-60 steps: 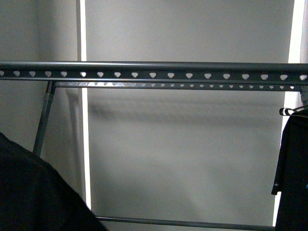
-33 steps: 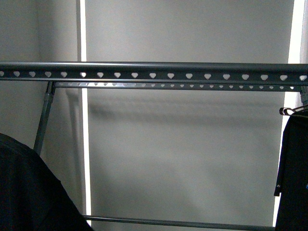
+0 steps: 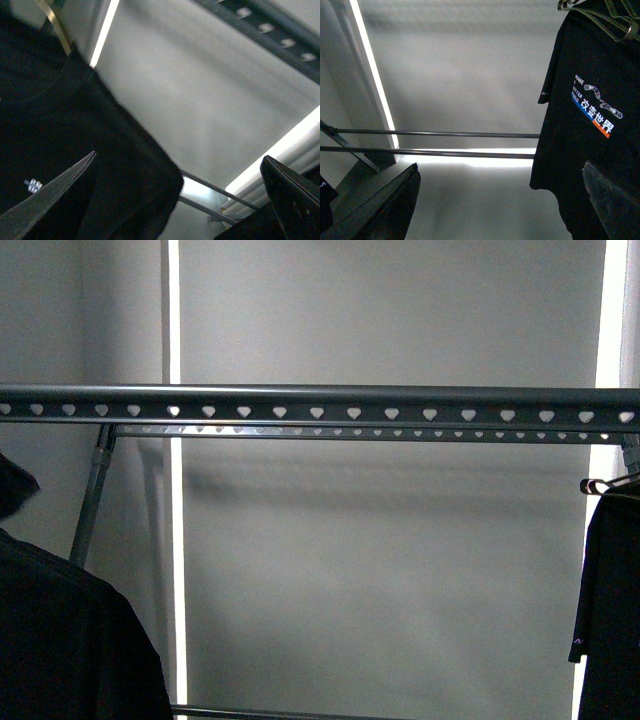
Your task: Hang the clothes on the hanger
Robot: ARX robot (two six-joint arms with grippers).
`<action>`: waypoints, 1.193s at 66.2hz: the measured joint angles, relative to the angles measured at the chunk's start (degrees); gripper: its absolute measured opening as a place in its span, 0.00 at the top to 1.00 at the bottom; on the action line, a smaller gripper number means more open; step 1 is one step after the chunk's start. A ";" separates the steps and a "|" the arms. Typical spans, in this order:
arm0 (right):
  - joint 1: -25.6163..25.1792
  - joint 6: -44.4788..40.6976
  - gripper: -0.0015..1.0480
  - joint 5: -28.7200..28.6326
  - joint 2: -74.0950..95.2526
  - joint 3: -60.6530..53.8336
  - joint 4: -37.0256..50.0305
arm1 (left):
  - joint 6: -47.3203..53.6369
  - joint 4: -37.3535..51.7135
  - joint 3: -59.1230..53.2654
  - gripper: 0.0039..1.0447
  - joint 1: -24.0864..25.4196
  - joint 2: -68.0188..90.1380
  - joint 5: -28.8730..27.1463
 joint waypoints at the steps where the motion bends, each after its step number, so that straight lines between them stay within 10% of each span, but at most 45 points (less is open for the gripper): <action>1: 0.00 0.00 0.07 0.00 0.00 0.00 0.00 | -1.75 -1.03 1.38 0.06 0.11 2.34 -1.11; 42: 0.00 0.00 0.07 0.00 0.00 0.00 0.00 | -14.23 -3.61 24.30 0.06 1.40 28.70 -9.29; 79: 0.00 0.00 0.07 0.00 0.00 0.00 0.00 | -14.58 -11.52 24.61 0.91 2.19 26.77 -7.26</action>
